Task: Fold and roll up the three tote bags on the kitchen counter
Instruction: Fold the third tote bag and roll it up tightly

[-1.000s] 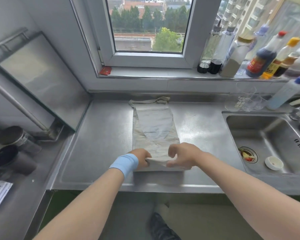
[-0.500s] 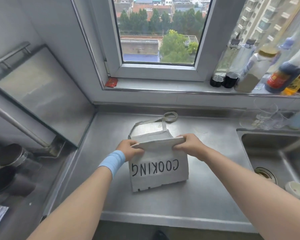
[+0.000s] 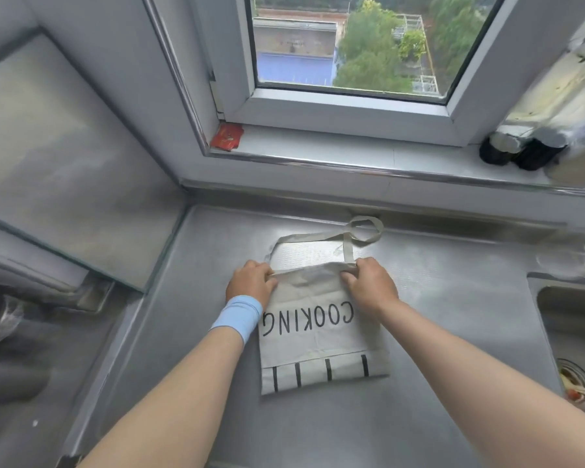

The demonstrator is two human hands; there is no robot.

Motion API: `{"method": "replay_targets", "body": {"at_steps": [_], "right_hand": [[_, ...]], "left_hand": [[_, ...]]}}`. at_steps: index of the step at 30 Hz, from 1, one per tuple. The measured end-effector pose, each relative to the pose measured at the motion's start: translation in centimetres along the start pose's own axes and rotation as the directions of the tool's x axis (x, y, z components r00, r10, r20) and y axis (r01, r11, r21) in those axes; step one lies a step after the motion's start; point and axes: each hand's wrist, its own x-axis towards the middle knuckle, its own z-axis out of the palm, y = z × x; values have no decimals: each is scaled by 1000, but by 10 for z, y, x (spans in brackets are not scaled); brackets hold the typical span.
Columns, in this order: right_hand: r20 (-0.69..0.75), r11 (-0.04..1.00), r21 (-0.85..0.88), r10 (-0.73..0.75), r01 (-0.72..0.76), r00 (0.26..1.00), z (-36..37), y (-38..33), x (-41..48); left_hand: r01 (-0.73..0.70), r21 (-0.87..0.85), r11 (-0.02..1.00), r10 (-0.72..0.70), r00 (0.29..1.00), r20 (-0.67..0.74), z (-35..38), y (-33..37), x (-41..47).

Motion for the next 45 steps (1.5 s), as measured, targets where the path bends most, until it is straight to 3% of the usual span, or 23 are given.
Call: {"method": "replay_targets", "body": {"at_steps": [3, 6, 9, 11, 13, 16, 19, 23, 29, 34, 38, 42, 45], "right_hand": [[-11, 1000, -22, -2, 2, 1000, 5, 1, 7], [7, 999, -53, -3, 3, 1000, 8, 2, 10], [-3, 997, -64, 52, -52, 999, 11, -1, 13], [-34, 996, -16, 88, -89, 996, 14, -3, 12], [-118, 998, -37, 44, -49, 992, 18, -1, 6], [-164, 931, -306, -258, 200, 952, 25, 6, -11], [31, 801, -351, -508, 486, 861, 40, 17, -32], [252, 779, -381, -431, 498, 866, 53, 30, -45], [192, 715, -486, -473, 502, 860, 50, 34, -51], [305, 565, -442, -636, 697, 709, 31, 37, -84], [403, 507, -490, -590, 709, 700, 22, 33, -104], [384, 539, -463, -594, 704, 707, 19, 18, -104], [346, 683, -390, -513, 617, 786, 0, 6, -104]], "left_hand": [[7, 88, 996, -1, 997, -76, 2, 6, 4], [-213, 164, 963, 245, 947, -208, 10, 17, -5], [-394, 197, 898, 398, 917, 16, 26, 31, -23], [-380, 208, 902, 345, 920, 185, 38, 35, -29], [-359, 248, 900, 294, 918, 265, 49, 34, -29], [-366, 294, 883, 286, 916, 281, 56, 30, -28], [-369, 277, 887, 305, 919, 249, 59, 29, -30], [-348, 262, 900, 302, 932, 200, 52, 25, -41], [-457, 184, 870, 470, 882, -27, 46, 2, -70], [-458, 234, 858, 447, 889, 101, 35, 1, -87], [-448, 204, 870, 403, 887, 227, 24, 6, -104], [-481, 261, 837, 365, 846, 388, 16, 4, -107], [-389, 133, 912, 299, 850, 434, -1, 9, -103]]}}
